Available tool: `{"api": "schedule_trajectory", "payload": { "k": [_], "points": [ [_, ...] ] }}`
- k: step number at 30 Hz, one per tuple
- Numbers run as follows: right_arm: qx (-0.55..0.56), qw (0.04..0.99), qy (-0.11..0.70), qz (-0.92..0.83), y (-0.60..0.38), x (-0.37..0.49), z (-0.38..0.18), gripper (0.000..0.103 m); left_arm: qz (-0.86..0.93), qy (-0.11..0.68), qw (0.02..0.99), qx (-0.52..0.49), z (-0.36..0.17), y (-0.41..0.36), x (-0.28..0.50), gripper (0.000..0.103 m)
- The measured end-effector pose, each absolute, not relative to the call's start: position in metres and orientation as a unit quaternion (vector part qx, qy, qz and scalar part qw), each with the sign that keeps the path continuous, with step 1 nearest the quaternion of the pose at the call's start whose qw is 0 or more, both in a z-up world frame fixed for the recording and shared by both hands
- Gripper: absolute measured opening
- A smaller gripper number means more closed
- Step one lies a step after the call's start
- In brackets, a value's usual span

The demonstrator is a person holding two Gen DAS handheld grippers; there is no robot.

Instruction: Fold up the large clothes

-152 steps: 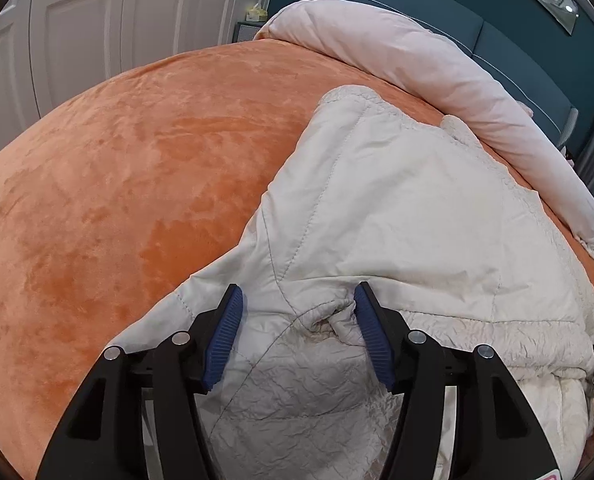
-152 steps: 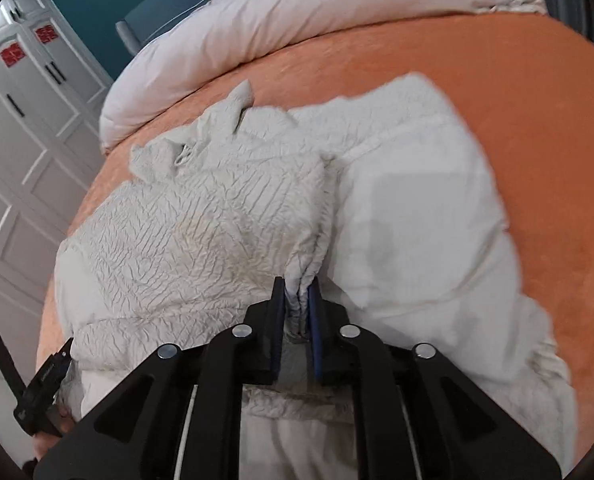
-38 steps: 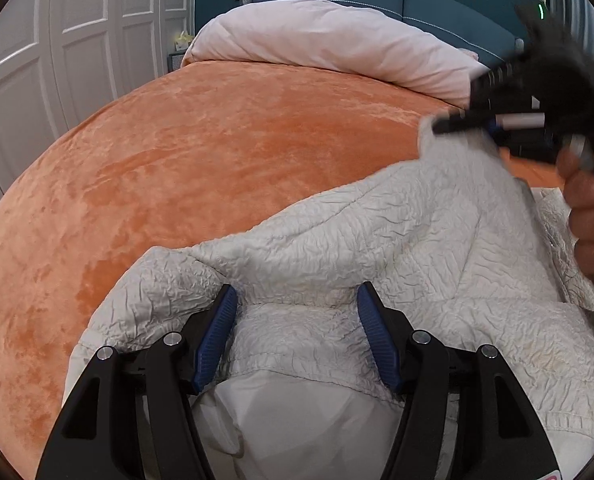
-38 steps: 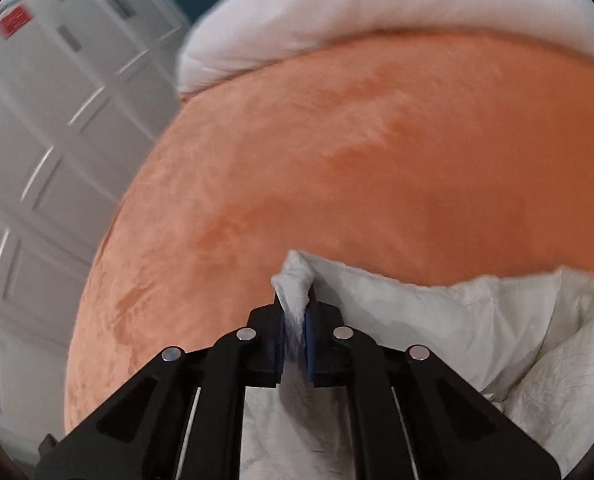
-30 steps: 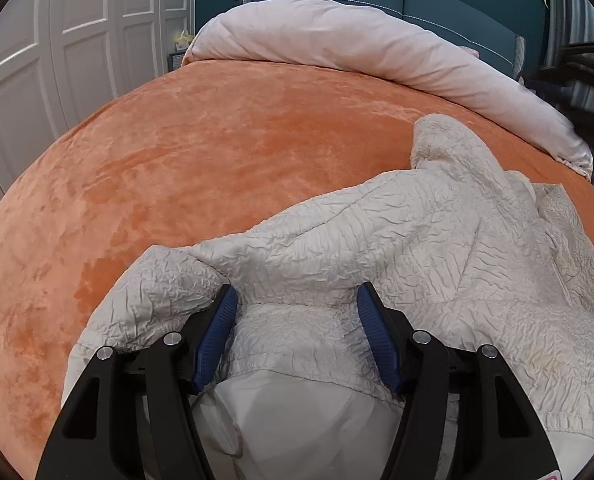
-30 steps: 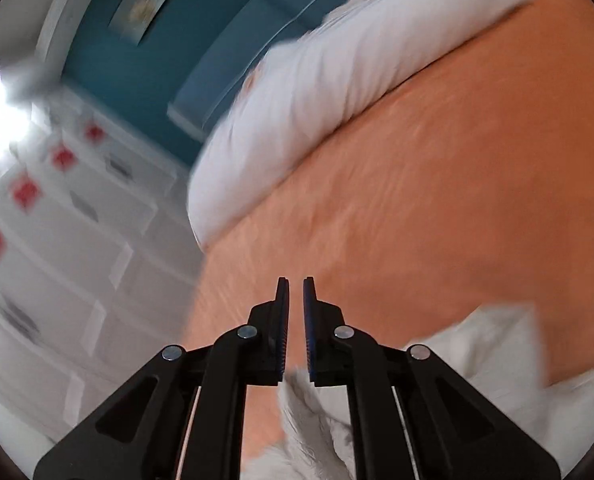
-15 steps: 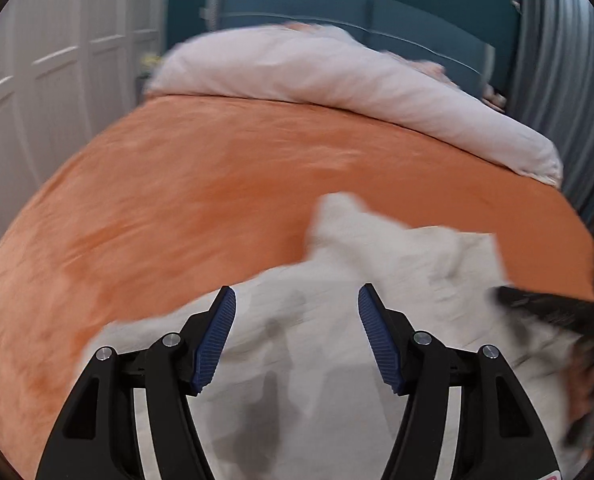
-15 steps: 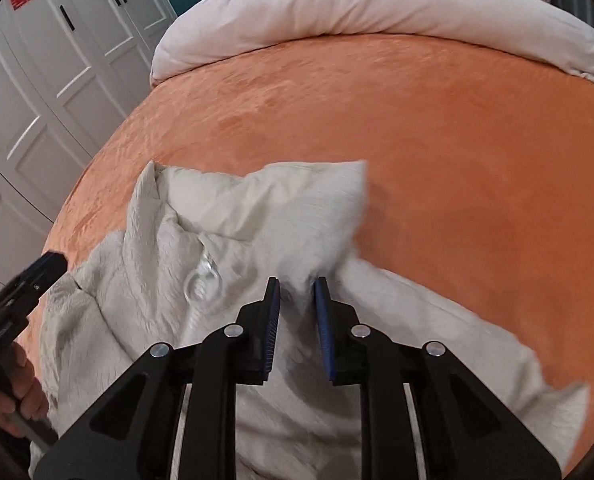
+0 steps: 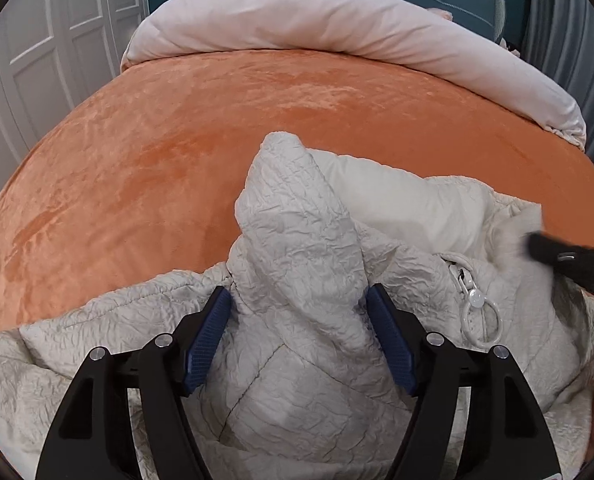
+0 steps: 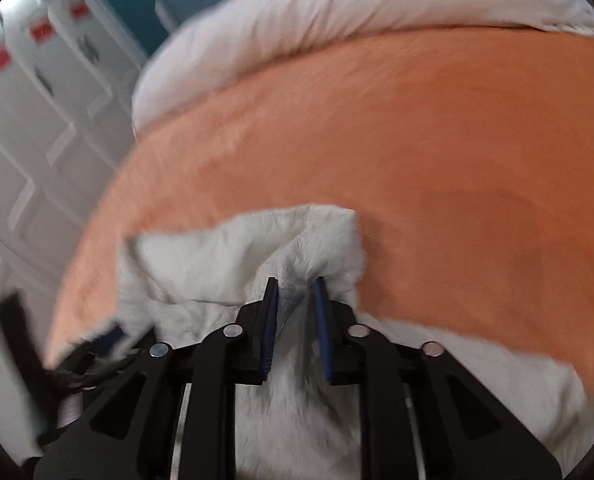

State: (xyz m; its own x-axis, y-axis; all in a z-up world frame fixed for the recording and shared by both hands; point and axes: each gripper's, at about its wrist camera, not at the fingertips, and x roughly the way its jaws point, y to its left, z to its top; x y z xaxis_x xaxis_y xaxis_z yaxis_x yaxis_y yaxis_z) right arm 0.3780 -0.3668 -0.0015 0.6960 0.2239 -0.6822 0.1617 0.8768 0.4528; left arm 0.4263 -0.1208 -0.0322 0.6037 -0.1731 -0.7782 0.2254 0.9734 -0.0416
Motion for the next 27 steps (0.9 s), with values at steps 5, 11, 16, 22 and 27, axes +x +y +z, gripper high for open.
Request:
{"api": "schedule_trajectory", "payload": {
  "k": [5, 11, 16, 22, 27],
  "points": [
    [0.184, 0.882, 0.433, 0.010, -0.357, 0.330, -0.028, 0.013, -0.132, 0.417, 0.899, -0.027, -0.023, -0.101, 0.413, 0.069],
    [0.197, 0.898, 0.393, 0.011, -0.356, 0.278, 0.020, 0.016, -0.153, 0.374, 0.912, -0.064, 0.023, -0.058, 0.348, 0.069],
    [0.152, 0.889, 0.426, 0.067, -0.315, 0.231, 0.030, 0.017, -0.161, 0.404, 0.900, 0.023, 0.017, -0.047, 0.291, 0.069],
    [0.145, 0.876, 0.460, 0.017, -0.328, 0.179, -0.006, 0.016, -0.121, 0.446, 0.887, 0.012, -0.014, -0.004, 0.258, 0.071],
    [0.171, 0.861, 0.476, -0.045, -0.359, 0.132, 0.006, 0.019, -0.086, 0.457, 0.885, 0.015, -0.006, 0.034, 0.231, 0.069]
  ]
}}
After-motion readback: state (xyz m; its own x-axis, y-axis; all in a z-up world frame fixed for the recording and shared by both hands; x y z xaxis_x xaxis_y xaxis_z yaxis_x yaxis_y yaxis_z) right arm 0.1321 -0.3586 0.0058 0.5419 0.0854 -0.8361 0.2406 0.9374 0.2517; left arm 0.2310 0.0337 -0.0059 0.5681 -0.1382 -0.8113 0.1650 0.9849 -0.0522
